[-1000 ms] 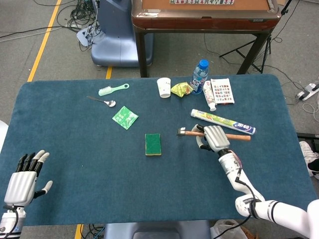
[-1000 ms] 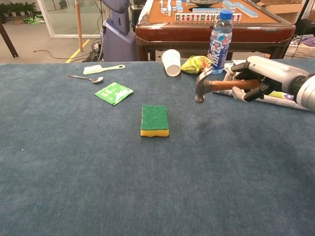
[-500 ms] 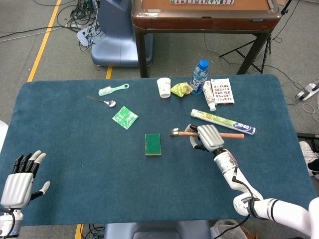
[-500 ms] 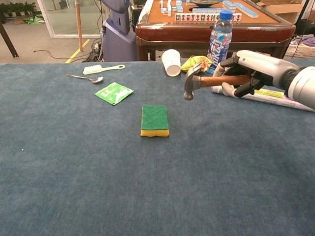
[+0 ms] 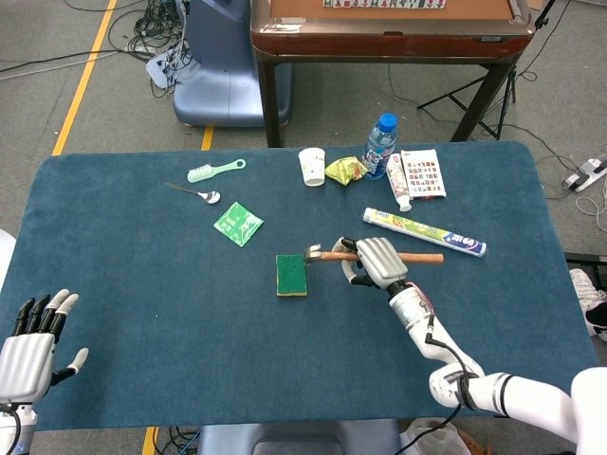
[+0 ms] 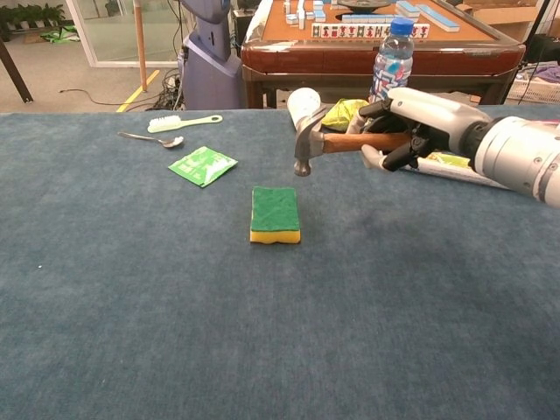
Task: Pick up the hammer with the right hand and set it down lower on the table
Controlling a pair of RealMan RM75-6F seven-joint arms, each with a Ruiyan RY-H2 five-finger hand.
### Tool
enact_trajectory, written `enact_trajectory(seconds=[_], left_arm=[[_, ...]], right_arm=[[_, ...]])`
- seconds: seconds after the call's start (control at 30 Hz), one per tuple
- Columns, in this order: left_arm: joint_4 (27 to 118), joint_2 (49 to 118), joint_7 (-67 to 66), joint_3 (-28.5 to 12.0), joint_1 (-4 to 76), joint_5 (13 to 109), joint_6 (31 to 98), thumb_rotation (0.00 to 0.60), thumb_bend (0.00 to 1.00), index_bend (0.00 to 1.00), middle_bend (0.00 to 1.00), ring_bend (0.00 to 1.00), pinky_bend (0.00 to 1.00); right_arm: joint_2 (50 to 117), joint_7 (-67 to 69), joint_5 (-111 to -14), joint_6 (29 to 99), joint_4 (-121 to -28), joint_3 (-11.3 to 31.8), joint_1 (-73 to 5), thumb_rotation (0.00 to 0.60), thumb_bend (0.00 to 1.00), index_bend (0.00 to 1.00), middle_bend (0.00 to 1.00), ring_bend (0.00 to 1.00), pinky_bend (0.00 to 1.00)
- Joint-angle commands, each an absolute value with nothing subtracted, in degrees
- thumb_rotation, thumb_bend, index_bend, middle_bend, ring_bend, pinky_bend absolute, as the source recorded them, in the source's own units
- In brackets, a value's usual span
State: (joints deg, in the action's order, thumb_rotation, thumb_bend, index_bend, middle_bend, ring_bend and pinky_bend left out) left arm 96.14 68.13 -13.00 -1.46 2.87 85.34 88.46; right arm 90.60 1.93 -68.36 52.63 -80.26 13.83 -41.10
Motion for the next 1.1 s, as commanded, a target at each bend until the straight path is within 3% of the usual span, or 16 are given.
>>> enact_trajectory(seconds=[0.03,0.47,1.1], left_arm=[[96.0,68.1,-12.8,-1.5,2.8,85.3,88.4,0.6,0.22,0.11,0.09,0.05,0.0],[94.9,68.2,-12.1,-1.4,2.2,85.1,88.7,0.6,0.22,0.11,0.09,0.05,0.0],[95.6,68.1,-12.6,-1.7,2.2,85.7,88.6,0.6,0.22,0.11,0.09,0.05,0.0]], right_arm=[[92.4,2.1,-67.5,51.5,-78.2,13.5,-41.7,0.6,0.85,0.77,0.92,0.84,0.94],[97.8,-0.7,-65.5,47.5,-71.6,12.6,-44.3,0.6,0.86,0.77,0.93,0.86,0.95],[92.0,6.0,-70.3,54.8,-80.8,15.6,-41.7,0.6,0.86,0.79,0.95,0.87,0.96]])
